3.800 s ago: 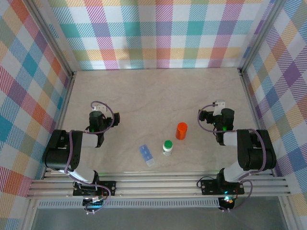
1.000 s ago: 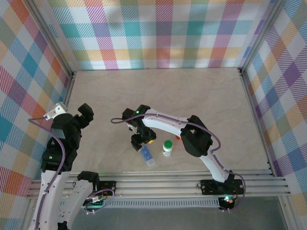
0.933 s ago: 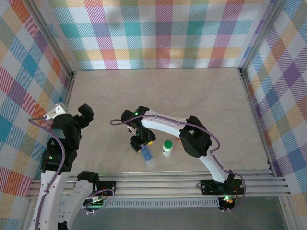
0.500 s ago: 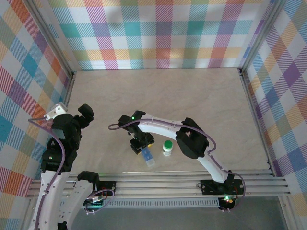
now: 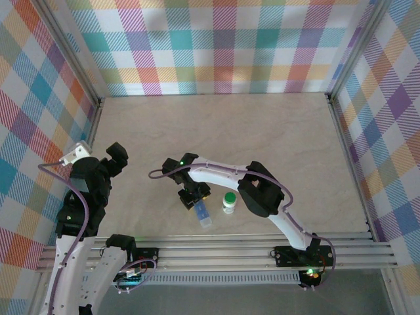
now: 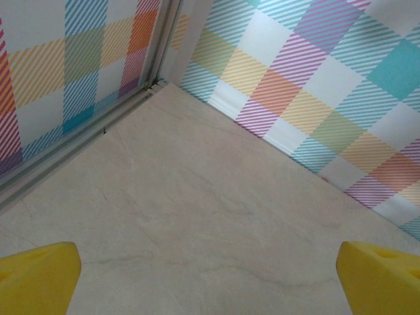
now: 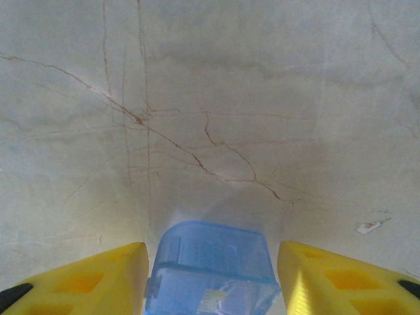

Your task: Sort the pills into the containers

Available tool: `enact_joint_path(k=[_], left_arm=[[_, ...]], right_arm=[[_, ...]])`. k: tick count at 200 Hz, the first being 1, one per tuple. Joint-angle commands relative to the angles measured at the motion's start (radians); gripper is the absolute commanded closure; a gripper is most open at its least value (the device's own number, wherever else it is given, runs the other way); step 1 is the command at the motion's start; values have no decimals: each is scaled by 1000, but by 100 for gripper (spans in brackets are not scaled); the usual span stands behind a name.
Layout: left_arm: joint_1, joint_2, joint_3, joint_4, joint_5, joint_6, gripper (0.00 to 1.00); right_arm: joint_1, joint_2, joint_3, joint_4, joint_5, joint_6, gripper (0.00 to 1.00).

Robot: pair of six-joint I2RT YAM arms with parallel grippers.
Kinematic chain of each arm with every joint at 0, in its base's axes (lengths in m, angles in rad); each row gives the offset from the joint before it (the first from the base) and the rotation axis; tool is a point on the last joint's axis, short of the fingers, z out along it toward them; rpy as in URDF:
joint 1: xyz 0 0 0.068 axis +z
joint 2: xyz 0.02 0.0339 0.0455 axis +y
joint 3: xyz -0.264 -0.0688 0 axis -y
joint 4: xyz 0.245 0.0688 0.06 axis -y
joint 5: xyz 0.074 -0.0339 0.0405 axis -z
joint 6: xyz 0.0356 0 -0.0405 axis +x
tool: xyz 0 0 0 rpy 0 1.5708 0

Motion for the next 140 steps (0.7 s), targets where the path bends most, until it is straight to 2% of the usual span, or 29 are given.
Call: enact_joint_path(k=[1, 30, 60, 91, 119, 140], left_arm=[[-13, -14, -9, -5, -23, 16, 0], [-14, -14, -10, -3, -22, 16, 0], [-15, -15, -10, -3, -23, 16, 0], [-15, -22, -9, -6, -30, 16, 0], [-15, -32, -11, -6, -43, 17, 0], [-16, -40, -11, -9, -52, 18, 0]], right_arm=[[6, 8, -31, 3, -1, 29, 46], [5, -3, -36, 15, 19, 27, 58], [1, -7, 10, 14, 53, 9, 61], [-25, -16, 135, 19, 75, -52, 64], [-77, -45, 219, 75, 161, -177, 64], [-146, -56, 254, 119, 205, -366, 64]])
